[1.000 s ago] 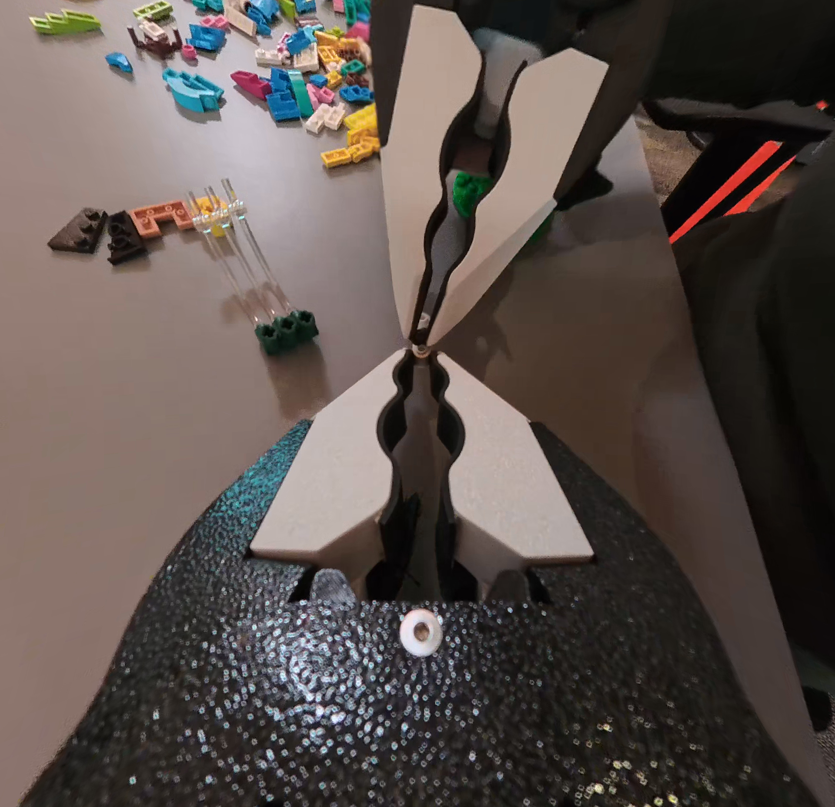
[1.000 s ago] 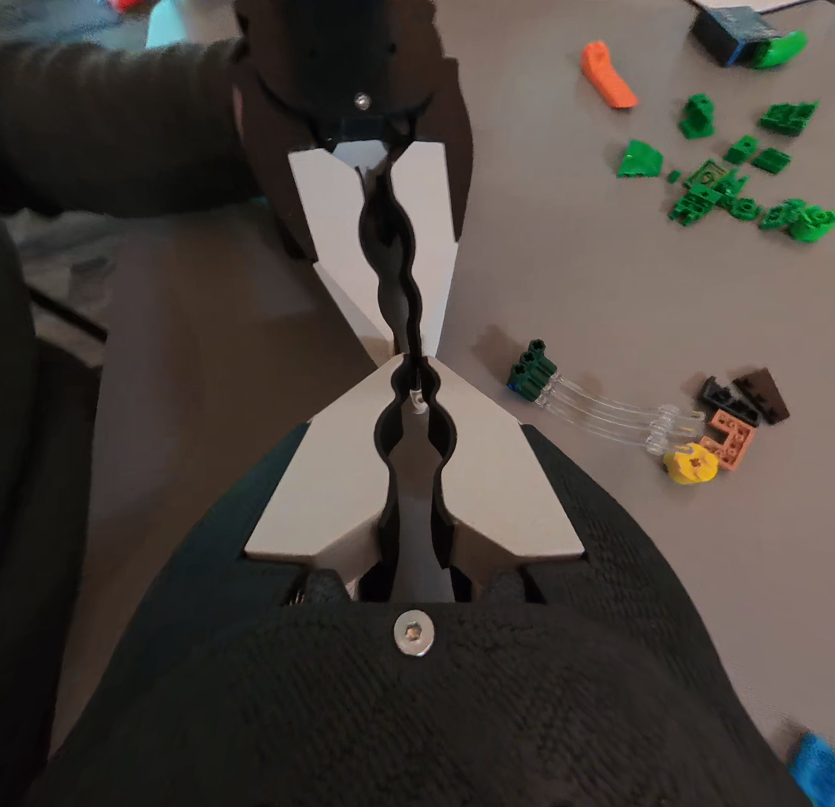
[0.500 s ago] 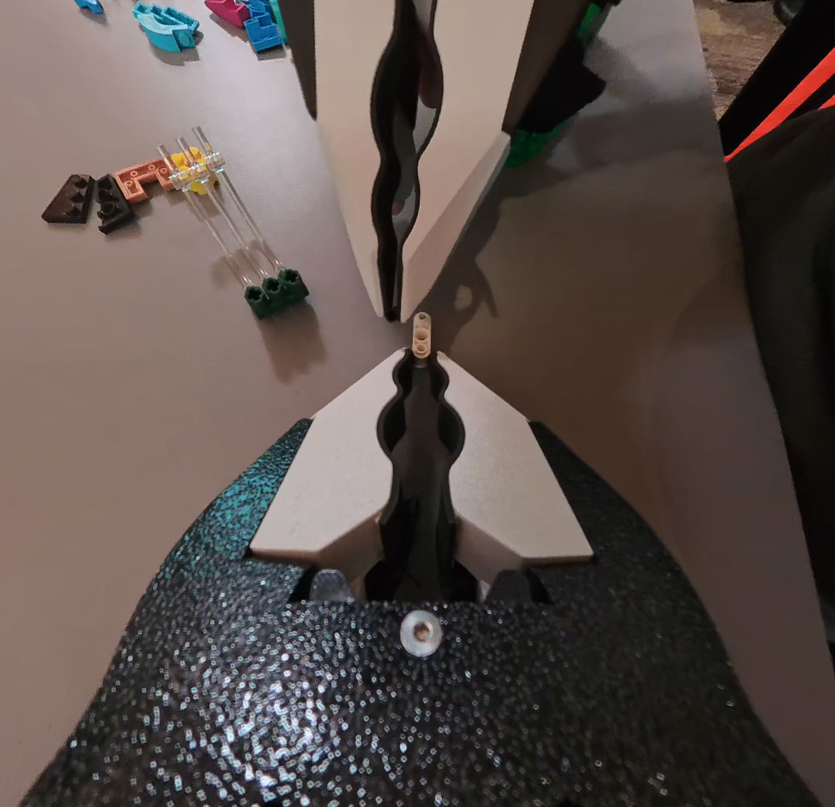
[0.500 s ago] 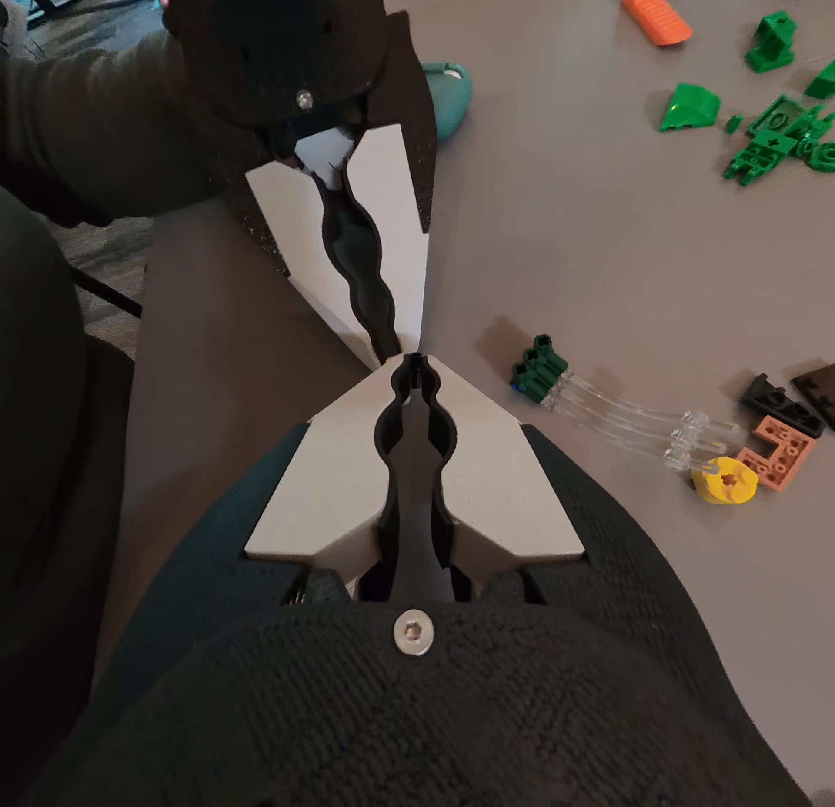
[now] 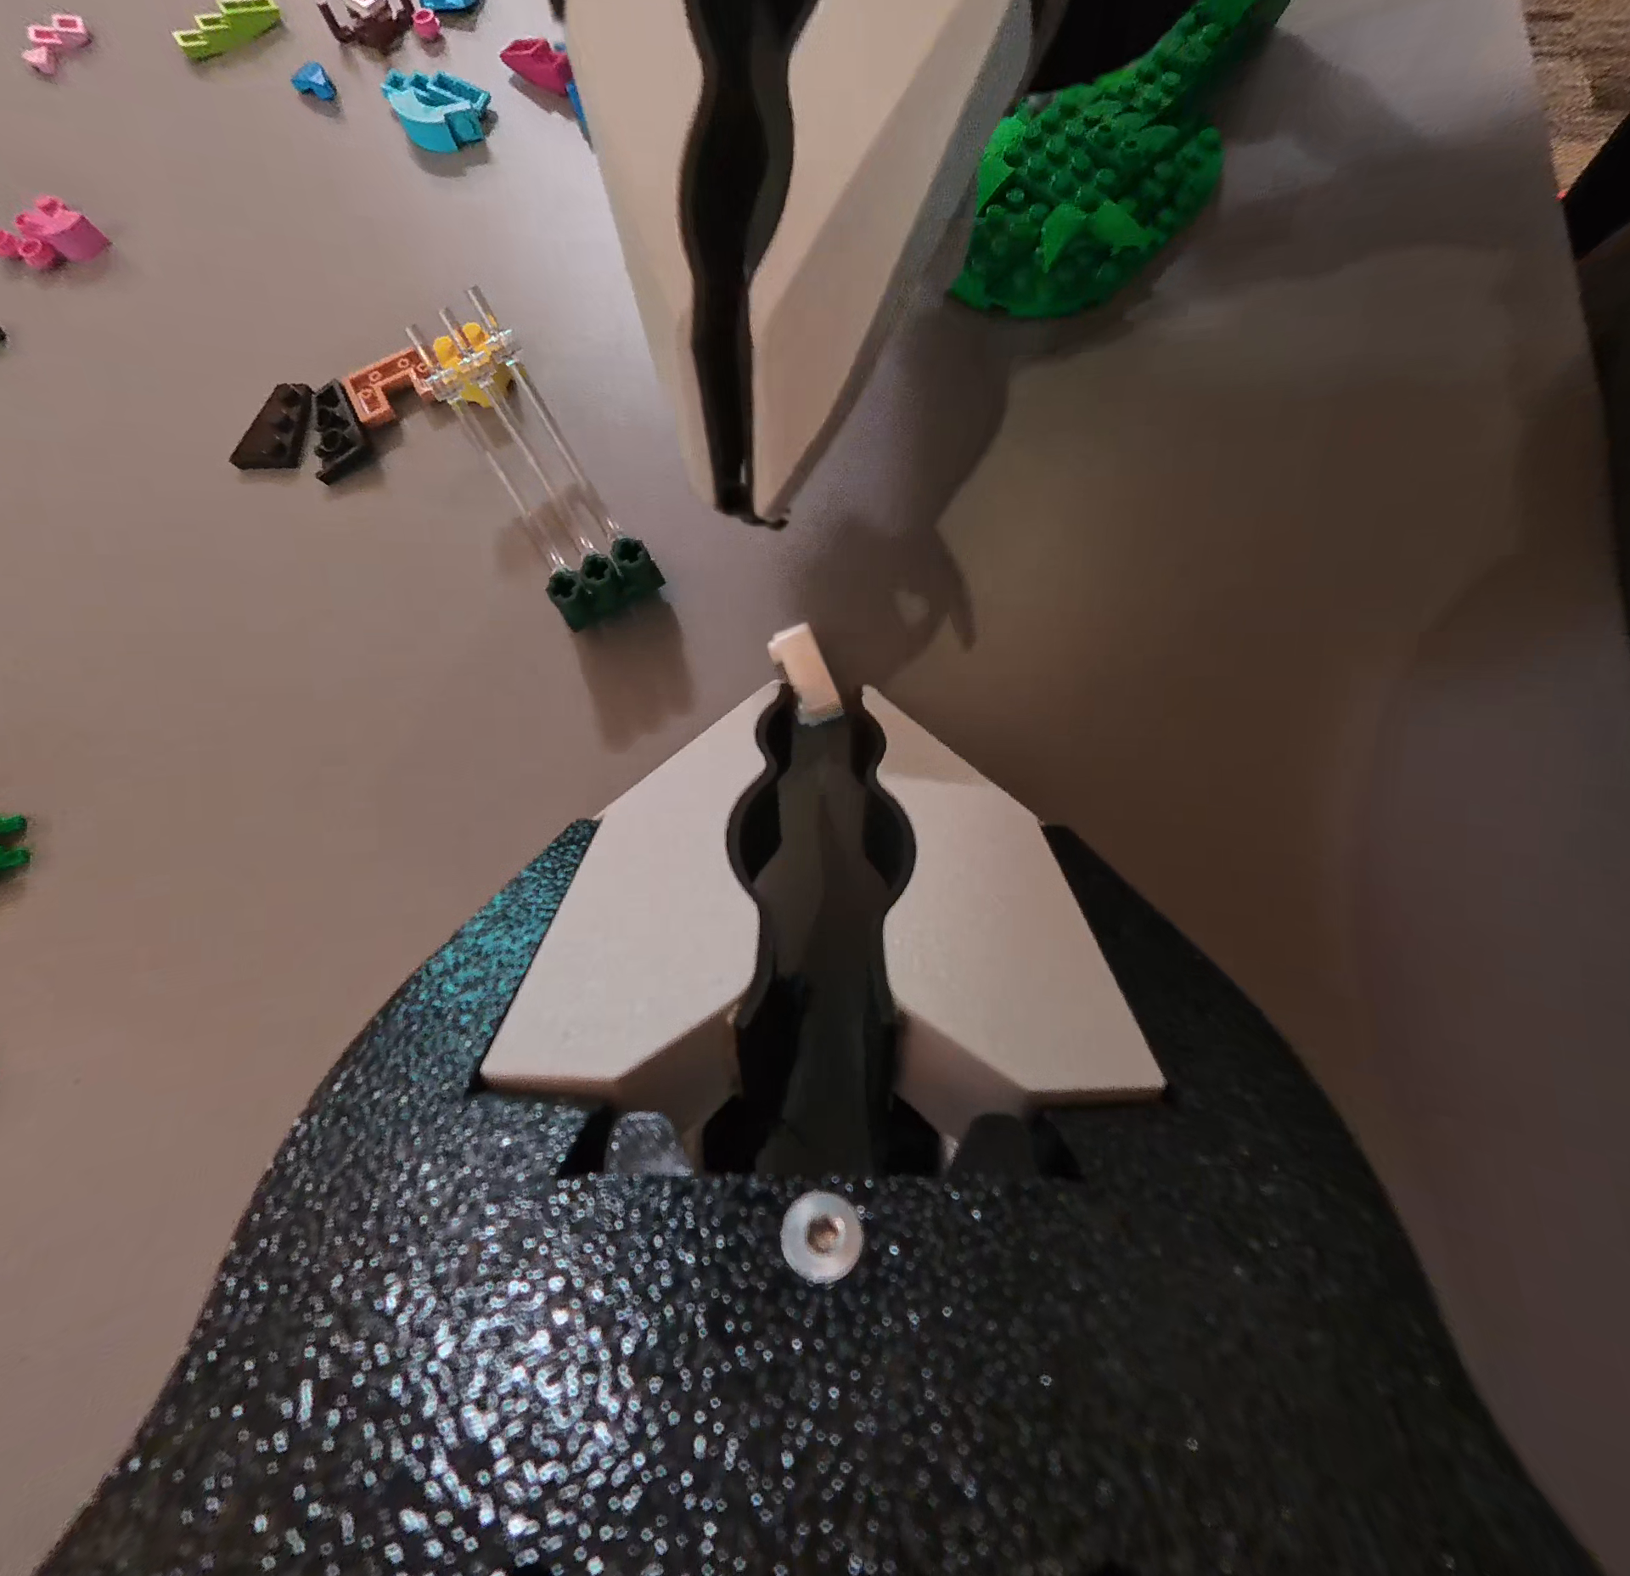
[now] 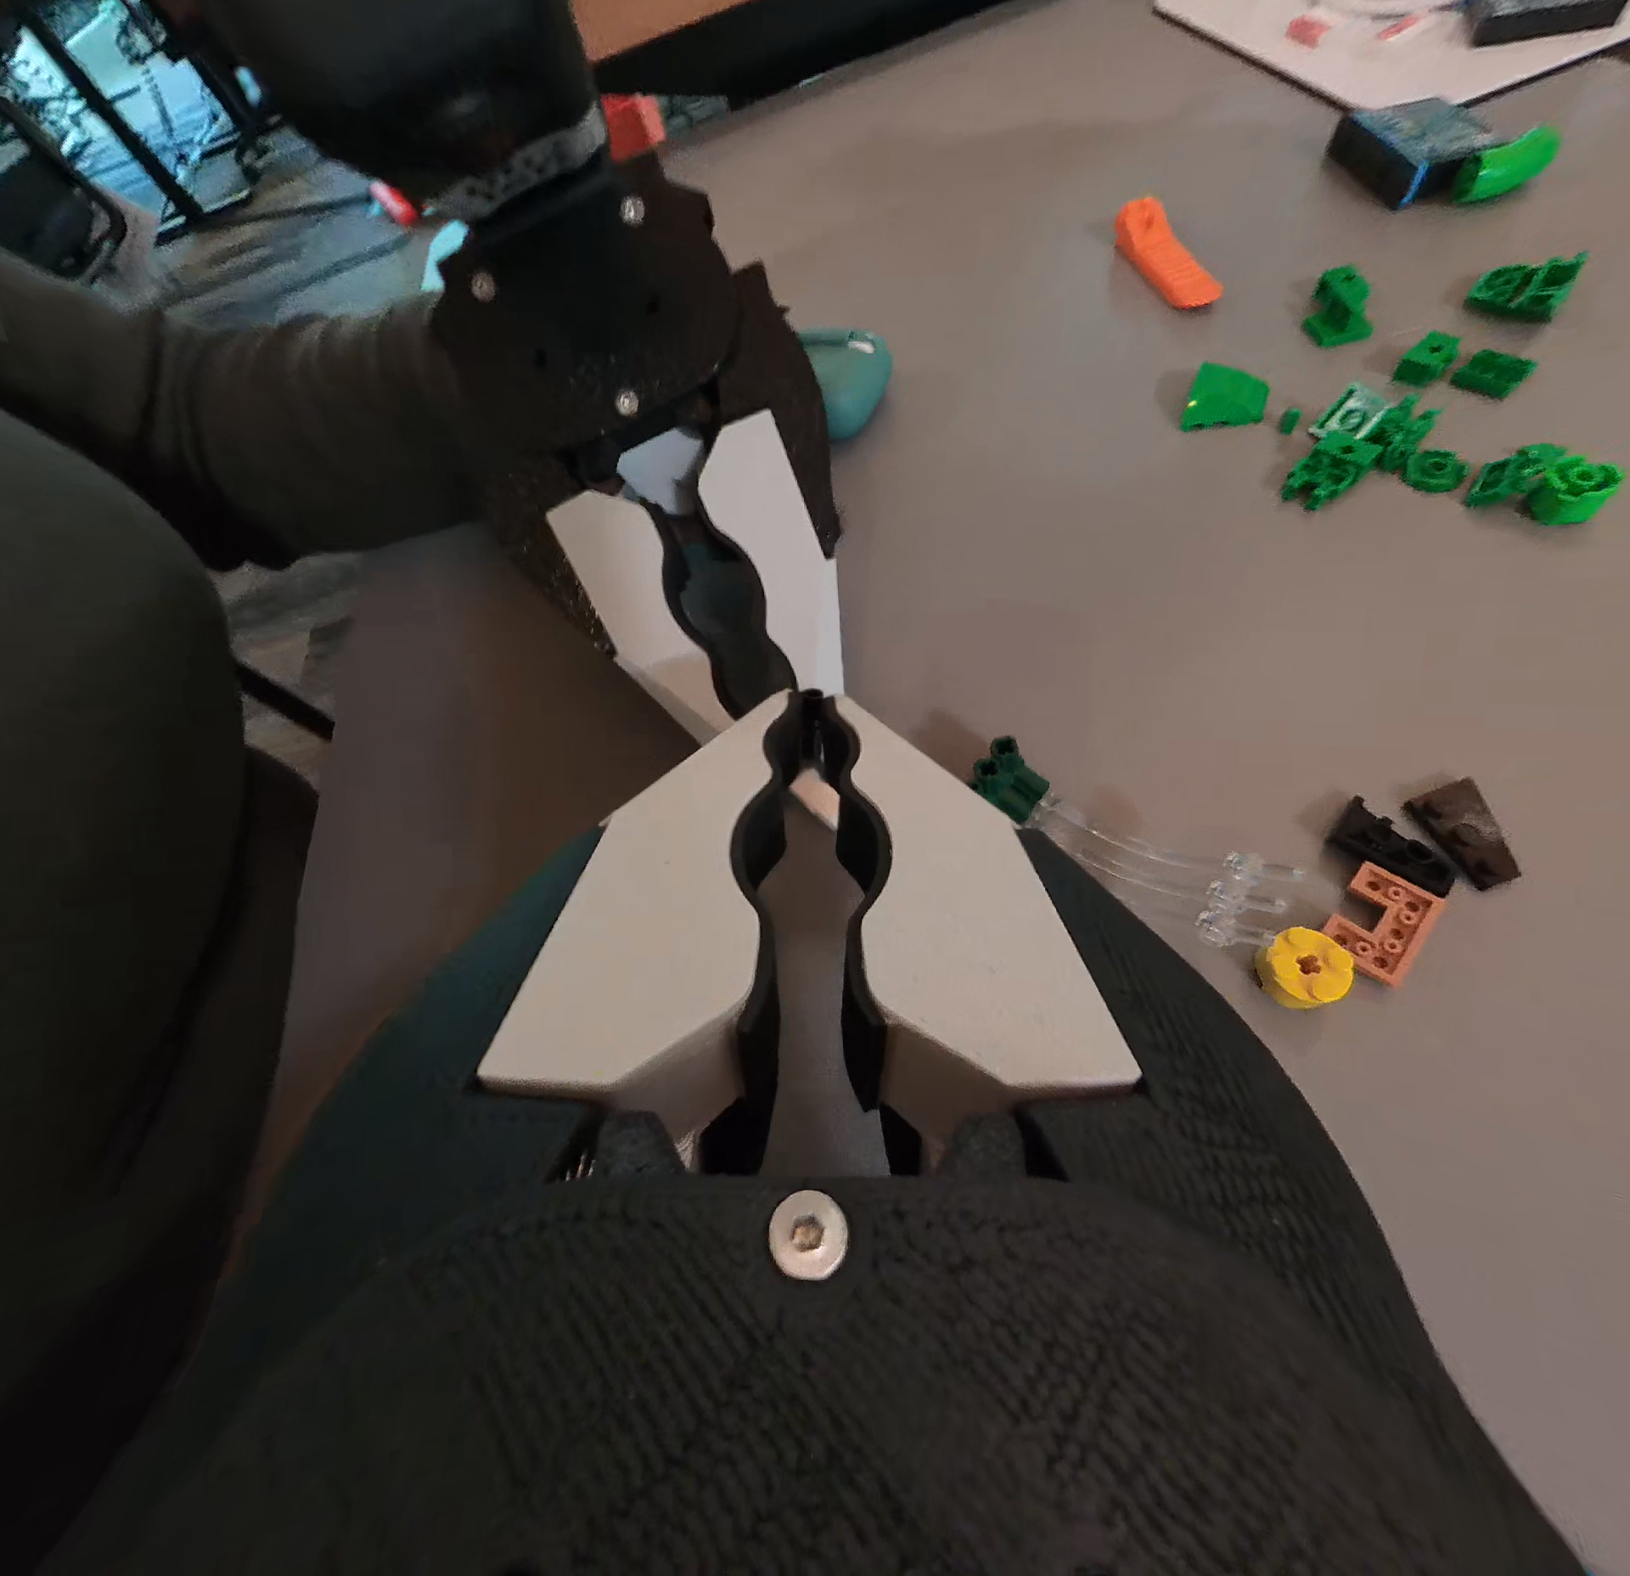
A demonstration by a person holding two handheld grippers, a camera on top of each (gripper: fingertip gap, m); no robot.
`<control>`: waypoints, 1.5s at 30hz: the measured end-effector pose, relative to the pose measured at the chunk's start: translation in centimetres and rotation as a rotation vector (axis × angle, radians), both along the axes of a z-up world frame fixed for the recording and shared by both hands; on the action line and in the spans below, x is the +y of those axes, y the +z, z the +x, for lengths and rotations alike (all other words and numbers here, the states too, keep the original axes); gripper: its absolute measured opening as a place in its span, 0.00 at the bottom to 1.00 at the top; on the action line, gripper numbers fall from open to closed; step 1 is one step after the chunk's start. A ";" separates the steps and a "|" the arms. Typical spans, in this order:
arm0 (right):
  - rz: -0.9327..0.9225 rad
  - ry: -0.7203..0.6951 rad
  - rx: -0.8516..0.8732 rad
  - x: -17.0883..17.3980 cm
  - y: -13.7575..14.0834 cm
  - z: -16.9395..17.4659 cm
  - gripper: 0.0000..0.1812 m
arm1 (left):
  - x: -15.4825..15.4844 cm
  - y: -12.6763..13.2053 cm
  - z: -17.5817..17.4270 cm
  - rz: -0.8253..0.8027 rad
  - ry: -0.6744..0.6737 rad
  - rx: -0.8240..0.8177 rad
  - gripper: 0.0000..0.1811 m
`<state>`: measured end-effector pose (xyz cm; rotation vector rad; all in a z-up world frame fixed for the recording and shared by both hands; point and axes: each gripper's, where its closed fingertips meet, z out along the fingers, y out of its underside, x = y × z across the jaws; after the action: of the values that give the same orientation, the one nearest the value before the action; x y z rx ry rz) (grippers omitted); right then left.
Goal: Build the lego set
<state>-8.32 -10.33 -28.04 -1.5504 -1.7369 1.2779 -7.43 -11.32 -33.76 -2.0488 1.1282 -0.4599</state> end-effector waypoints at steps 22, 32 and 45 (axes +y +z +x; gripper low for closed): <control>-0.045 -0.420 0.337 2.0 6.2 -1.9 0.02 | -0.4 0.2 0.7 0.036 0.082 0.084 0.17; -0.097 -0.492 0.440 3.4 8.2 1.2 0.02 | -0.6 0.2 1.4 -0.013 0.224 -0.039 0.20; -0.139 -0.405 0.470 1.2 8.0 4.0 0.02 | -0.5 0.1 0.3 0.090 0.310 0.062 0.05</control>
<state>-4.29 -9.16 -20.08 -1.4307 -1.0049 1.4227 -7.16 -11.80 -33.65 -2.1226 0.8287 -0.1895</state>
